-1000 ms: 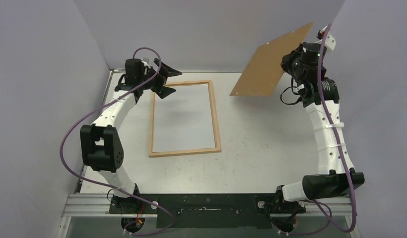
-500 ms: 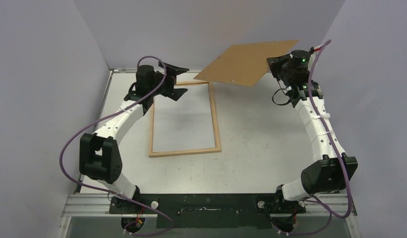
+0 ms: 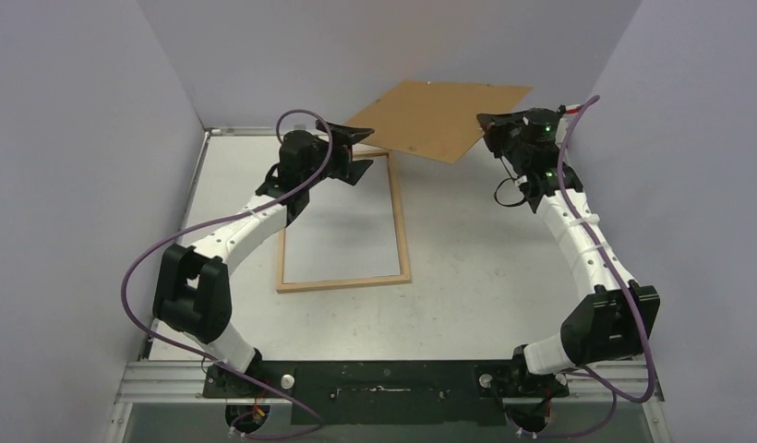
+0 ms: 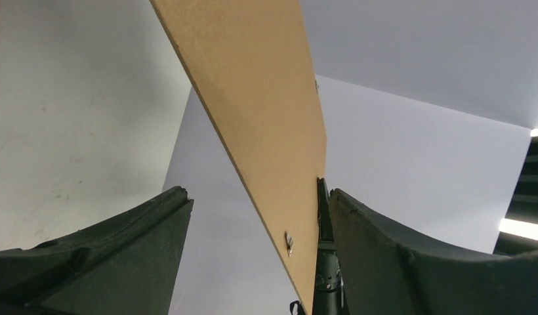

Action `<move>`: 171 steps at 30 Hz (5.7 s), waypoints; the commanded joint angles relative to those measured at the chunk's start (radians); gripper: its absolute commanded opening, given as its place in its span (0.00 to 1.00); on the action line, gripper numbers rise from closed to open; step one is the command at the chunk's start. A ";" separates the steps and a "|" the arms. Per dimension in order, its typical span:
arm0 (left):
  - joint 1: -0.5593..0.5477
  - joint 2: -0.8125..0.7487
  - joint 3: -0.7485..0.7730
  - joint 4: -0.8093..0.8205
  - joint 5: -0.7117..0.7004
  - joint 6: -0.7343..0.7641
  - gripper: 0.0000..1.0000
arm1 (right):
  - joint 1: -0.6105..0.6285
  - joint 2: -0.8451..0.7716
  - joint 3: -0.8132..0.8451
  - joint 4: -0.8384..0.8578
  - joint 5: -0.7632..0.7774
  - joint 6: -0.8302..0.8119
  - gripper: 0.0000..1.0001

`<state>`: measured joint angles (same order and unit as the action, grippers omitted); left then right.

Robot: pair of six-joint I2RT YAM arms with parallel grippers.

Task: Put the photo into the frame

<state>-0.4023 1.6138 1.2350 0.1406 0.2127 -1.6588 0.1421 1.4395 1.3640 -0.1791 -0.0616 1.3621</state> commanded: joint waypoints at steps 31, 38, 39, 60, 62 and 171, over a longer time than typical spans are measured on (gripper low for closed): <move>0.100 -0.048 0.106 0.244 -0.071 0.250 0.00 | 0.073 -0.182 -0.054 0.006 -0.043 -0.118 0.88; 0.188 -0.048 0.160 0.208 0.089 0.418 0.00 | 0.070 -0.271 -0.091 -0.038 0.040 -0.316 0.93; 0.202 -0.049 0.164 0.210 0.118 0.436 0.00 | 0.060 -0.273 -0.085 -0.024 0.019 -0.340 0.93; 0.397 -0.036 0.280 0.464 0.803 0.303 0.00 | 0.007 0.020 0.119 0.167 -0.696 -0.556 0.95; 0.397 -0.024 0.279 0.566 0.842 0.252 0.00 | 0.006 0.040 0.148 0.171 -0.745 -0.568 0.94; 0.707 0.332 -0.077 -0.421 0.418 1.069 0.41 | 0.259 0.567 0.253 0.268 -0.647 -0.312 0.00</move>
<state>0.3054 1.9148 1.1194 -0.3164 0.6029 -0.6140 0.4061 2.0048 1.5402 -0.0296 -0.6910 1.0126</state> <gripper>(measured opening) 0.444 0.054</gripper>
